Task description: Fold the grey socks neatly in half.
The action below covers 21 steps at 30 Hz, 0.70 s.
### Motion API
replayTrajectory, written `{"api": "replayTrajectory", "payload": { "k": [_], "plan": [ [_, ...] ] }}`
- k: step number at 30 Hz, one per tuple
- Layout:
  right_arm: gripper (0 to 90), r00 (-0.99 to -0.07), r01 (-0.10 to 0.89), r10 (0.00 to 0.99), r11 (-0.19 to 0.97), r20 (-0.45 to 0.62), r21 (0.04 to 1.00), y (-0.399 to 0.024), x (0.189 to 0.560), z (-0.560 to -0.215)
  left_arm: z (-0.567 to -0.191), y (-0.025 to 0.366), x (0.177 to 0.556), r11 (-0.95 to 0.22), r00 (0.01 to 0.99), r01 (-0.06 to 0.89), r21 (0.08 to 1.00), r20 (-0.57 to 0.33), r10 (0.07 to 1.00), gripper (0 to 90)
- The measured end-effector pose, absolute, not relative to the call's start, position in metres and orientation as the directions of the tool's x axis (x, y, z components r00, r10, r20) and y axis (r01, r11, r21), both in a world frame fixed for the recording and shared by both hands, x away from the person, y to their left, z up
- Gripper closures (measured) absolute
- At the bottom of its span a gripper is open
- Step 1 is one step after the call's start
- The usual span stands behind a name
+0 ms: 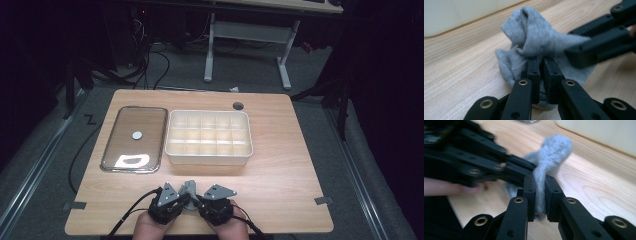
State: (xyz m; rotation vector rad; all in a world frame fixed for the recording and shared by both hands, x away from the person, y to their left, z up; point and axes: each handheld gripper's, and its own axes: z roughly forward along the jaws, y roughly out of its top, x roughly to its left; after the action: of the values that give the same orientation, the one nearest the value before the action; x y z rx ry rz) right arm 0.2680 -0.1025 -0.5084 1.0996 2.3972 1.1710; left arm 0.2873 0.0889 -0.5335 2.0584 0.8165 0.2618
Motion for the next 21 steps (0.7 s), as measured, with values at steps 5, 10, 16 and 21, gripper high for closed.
{"api": "replayTrajectory", "payload": {
  "k": [5, 10, 16, 21],
  "plan": [
    [74.9, -0.699, 0.509, 0.709, 0.401, 0.094, 0.762, -0.1, 0.267, -0.508, -0.534, 0.091, 0.289, -0.386, 0.76, 0.465, 0.797, -0.135, 0.635, 84.5],
    [66.1, -0.667, 0.482, 0.739, 0.335, 0.091, 0.81, -0.121, 0.265, -0.493, -0.534, 0.091, 0.289, -0.387, 0.761, 0.463, 0.797, -0.134, 0.635, 84.3],
    [62.2, -0.604, 0.535, 0.793, 0.326, 0.083, 0.779, -0.138, 0.276, -0.503, -0.534, 0.091, 0.289, -0.381, 0.761, 0.47, 0.796, -0.146, 0.632, 83.7],
    [76.5, -0.582, 0.556, 0.81, 0.33, 0.073, 0.763, -0.134, 0.281, -0.515, -0.534, 0.092, 0.29, -0.378, 0.763, 0.472, 0.797, -0.153, 0.628, 83.1]
  ]
}}
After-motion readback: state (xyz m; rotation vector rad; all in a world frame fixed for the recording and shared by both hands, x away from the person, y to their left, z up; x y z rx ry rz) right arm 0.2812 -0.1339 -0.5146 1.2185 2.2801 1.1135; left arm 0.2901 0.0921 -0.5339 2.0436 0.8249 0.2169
